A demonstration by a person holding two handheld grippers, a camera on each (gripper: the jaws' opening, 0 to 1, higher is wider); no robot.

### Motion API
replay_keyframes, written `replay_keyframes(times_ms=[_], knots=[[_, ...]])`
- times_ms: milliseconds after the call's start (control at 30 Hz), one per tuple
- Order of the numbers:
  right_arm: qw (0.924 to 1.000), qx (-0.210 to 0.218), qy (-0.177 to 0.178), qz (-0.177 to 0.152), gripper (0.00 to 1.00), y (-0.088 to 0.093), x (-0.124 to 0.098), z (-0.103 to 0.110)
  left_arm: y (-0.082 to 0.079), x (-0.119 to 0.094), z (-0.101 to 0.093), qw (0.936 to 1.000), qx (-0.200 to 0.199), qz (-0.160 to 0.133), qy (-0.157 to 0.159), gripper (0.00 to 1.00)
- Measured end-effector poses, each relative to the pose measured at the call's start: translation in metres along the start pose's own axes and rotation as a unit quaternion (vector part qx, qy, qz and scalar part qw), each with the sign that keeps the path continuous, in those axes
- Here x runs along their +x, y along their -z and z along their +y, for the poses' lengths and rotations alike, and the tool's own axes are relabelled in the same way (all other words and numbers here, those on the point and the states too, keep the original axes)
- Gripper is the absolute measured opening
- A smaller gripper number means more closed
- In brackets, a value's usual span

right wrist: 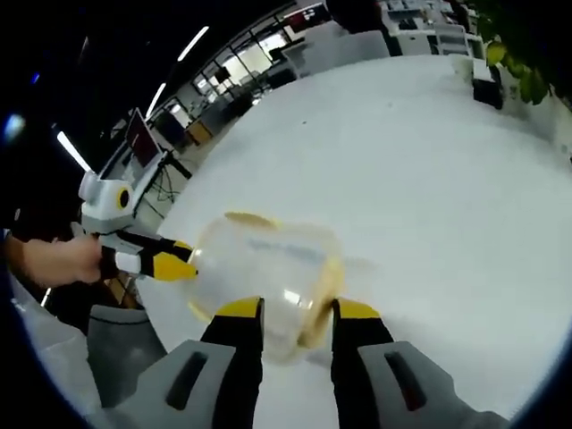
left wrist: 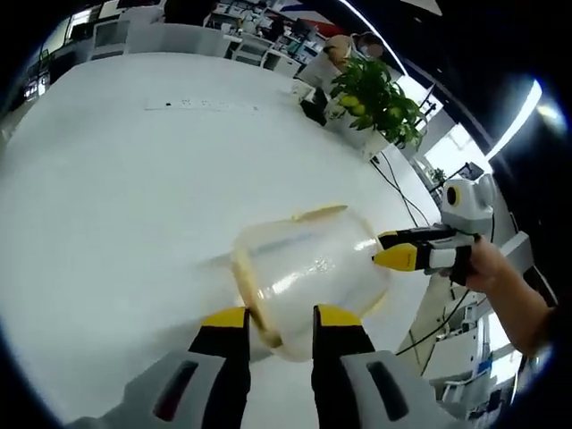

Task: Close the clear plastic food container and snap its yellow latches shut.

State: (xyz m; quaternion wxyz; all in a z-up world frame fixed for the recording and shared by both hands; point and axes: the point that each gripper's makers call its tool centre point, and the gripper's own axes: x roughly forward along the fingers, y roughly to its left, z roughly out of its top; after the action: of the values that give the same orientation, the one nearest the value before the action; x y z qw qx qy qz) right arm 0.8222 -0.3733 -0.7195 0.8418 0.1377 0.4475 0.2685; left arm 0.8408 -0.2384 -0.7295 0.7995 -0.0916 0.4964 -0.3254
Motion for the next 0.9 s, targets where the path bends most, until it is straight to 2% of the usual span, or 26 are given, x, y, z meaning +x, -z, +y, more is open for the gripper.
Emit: replay_keyframes(times_ms=[200, 300, 333, 400, 633, 767, 867, 900], knots=[[1.0, -0.004, -0.002, 0.0, 0.27, 0.001, -0.001, 0.0, -0.002, 0.002, -0.001, 0.9999, -0.009, 0.004, 0.011, 0.21], [0.9998, -0.01, 0.002, -0.015, 0.31, 0.0, -0.001, 0.0, -0.004, 0.001, -0.001, 0.9999, -0.006, 0.002, 0.015, 0.22], [0.9998, -0.011, 0.005, -0.016, 0.32, 0.0, 0.0, 0.001, -0.005, 0.002, -0.003, 0.9999, 0.005, 0.001, 0.013, 0.22], [0.9995, -0.028, 0.009, -0.013, 0.34, -0.001, 0.001, 0.002, -0.009, -0.001, -0.001, 0.9986, 0.053, -0.007, 0.008, 0.21], [0.9958, -0.089, 0.022, -0.005, 0.37, -0.002, -0.001, 0.005, -0.019, -0.011, -0.002, 0.9945, 0.104, -0.017, 0.005, 0.19], [0.9958, -0.089, 0.018, -0.012, 0.37, -0.007, -0.003, 0.006, -0.029, -0.016, -0.006, 0.9864, 0.162, -0.027, 0.003, 0.21], [0.9942, -0.103, 0.021, -0.02, 0.33, -0.013, -0.007, 0.006, -0.033, -0.015, -0.009, 0.9755, 0.219, -0.02, -0.002, 0.22], [0.9936, -0.108, 0.021, -0.026, 0.33, -0.015, -0.009, 0.008, -0.035, -0.015, -0.012, 0.9702, 0.241, -0.022, 0.002, 0.22]])
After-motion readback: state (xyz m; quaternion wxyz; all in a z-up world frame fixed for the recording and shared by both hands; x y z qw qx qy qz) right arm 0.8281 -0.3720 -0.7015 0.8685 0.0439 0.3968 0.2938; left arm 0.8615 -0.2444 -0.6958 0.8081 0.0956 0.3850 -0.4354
